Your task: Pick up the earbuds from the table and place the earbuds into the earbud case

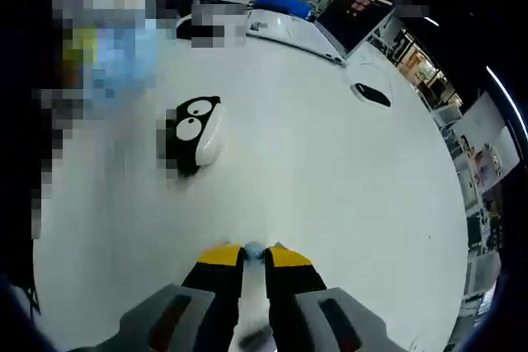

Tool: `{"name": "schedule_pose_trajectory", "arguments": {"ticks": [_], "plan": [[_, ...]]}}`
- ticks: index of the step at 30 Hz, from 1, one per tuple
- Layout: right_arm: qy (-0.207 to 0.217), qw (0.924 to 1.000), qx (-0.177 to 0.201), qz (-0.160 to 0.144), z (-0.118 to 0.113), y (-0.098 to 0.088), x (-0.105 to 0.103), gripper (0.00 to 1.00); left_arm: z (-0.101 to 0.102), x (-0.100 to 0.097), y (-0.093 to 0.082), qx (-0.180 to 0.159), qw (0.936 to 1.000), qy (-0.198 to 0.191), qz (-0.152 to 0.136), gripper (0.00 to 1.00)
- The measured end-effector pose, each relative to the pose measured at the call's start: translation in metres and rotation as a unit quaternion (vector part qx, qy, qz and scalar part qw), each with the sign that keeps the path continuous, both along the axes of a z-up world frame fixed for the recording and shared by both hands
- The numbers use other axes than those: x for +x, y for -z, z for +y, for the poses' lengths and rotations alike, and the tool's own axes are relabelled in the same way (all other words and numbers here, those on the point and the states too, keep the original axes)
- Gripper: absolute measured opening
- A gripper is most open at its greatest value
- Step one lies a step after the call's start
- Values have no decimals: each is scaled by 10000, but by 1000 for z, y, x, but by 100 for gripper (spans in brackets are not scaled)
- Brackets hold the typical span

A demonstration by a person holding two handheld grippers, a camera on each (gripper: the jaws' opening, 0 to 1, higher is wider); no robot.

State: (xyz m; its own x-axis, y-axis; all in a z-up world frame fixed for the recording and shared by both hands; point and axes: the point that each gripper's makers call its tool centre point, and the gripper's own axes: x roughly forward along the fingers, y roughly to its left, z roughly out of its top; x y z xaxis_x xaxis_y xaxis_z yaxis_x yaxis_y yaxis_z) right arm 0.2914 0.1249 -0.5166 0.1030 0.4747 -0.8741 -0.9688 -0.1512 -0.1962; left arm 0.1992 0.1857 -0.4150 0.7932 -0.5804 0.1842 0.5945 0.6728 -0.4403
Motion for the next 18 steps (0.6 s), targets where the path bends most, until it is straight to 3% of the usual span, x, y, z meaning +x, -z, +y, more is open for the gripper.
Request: {"name": "schedule_pose_trajectory", "arguments": {"ticks": [2,5,6,7,8,9,10,13,14,15,16,17,18], "plan": [[-127,9999,-19,-35,-1,-4,-2,14,-1,0,1,15,10000,18,4,18],[-1127,9918,-163,-583,1,-28,-6,16,-1,-2,1,32,10000,31,10,18],[-1925,9723,-353,-1277,4,-39,-2,16,1,-3,-1,50,10000,7,-8,18],[-2437,9522,-567,-1755,5,-44,0,16,3,-4,-2,66,10000,-26,-41,18],[-2953,9252,-909,-2203,3,-45,3,16,5,-5,-4,79,9999,-64,-72,18],[-3496,8883,-1150,-2749,5,-46,5,16,7,-5,-5,83,9999,-99,-92,18],[-4117,8375,-1351,-3329,8,-46,4,16,10,-5,-6,86,9998,-155,-117,18],[-5810,6580,-1985,-4360,7,-30,-7,15,20,-7,-9,86,9994,-308,-164,18],[-6181,6017,-2103,-4601,7,-24,-11,15,25,-8,-10,88,9990,-386,-182,18],[-6471,5503,-2184,-4803,8,-19,-14,15,26,-8,-11,91,9990,-401,-186,18],[-6693,5048,-2239,-4971,9,-15,-16,15,29,-8,-11,92,9987,-456,-195,18],[-6858,4659,-2277,-5106,9,-12,-18,15,33,-9,-11,92,9984,-511,-204,18],[-6976,4343,-2306,-5212,9,-10,-18,14,35,-8,-11,82,9982,-554,-197,18]]}}
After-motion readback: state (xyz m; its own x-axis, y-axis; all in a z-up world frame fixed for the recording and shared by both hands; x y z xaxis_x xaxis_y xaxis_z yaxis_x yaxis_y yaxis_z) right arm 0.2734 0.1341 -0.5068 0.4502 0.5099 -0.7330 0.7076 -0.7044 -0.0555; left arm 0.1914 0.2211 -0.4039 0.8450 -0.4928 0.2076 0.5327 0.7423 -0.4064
